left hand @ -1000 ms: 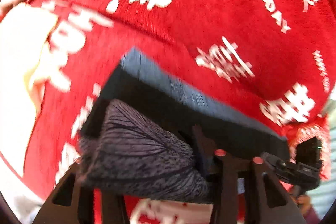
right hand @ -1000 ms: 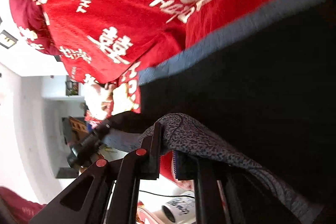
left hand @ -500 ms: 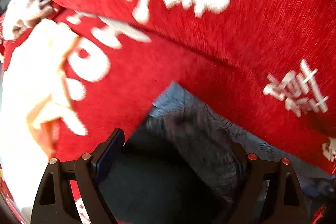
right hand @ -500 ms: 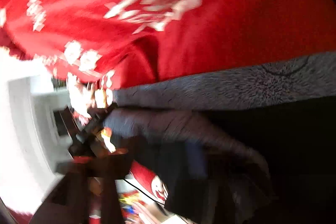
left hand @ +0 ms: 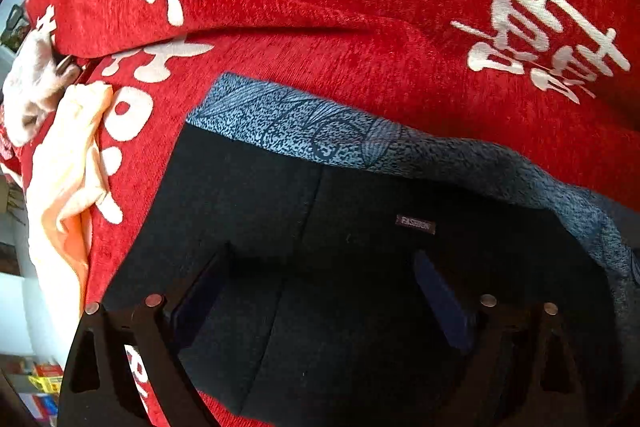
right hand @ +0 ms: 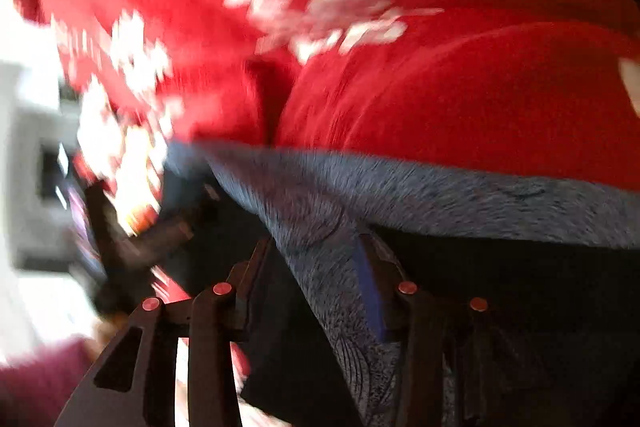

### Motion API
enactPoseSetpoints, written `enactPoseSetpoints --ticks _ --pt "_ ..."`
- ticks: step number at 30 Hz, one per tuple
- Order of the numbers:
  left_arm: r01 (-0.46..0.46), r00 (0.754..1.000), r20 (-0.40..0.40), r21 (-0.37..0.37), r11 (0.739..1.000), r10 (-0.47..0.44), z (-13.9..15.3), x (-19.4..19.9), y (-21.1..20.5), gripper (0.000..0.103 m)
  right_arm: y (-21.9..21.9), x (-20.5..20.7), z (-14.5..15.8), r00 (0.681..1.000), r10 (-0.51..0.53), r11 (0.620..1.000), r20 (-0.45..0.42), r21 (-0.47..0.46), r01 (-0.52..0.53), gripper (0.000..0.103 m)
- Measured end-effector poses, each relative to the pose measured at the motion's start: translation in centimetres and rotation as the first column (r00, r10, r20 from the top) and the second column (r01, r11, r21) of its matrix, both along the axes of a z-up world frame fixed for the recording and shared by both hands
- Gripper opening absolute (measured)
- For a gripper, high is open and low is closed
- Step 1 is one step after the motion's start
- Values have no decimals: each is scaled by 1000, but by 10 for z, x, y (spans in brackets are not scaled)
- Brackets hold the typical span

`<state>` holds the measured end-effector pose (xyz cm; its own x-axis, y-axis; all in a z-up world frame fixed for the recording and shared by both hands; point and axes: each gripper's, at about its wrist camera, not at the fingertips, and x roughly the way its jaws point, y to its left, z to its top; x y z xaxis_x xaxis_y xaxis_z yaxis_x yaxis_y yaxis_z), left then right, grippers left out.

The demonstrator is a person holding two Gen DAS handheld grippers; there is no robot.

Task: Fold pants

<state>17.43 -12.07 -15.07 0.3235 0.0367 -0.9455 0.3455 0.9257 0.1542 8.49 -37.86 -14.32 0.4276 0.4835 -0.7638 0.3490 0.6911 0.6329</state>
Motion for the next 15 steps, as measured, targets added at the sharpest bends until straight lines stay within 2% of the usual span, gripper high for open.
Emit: enactPoseSetpoints --ticks 4,7,9,12,15 --pt "44 998 -34 -67 997 -46 32 -15 9 93 -47 -46 33 985 -153 986 84 80 147 60" --pt "120 991 -37 -121 985 -125 54 -41 3 93 -55 -99 42 969 -233 964 78 149 220 62" --pt "183 980 -51 -175 968 -194 59 -65 -10 93 -50 -137 45 959 -276 948 64 181 261 62" --pt "281 945 -99 -246 928 -312 64 -104 -39 93 -35 -210 43 933 -358 920 42 188 345 62" --pt "351 893 -158 -339 873 -420 61 -154 -67 93 -21 -287 29 870 -492 847 -10 224 482 62"
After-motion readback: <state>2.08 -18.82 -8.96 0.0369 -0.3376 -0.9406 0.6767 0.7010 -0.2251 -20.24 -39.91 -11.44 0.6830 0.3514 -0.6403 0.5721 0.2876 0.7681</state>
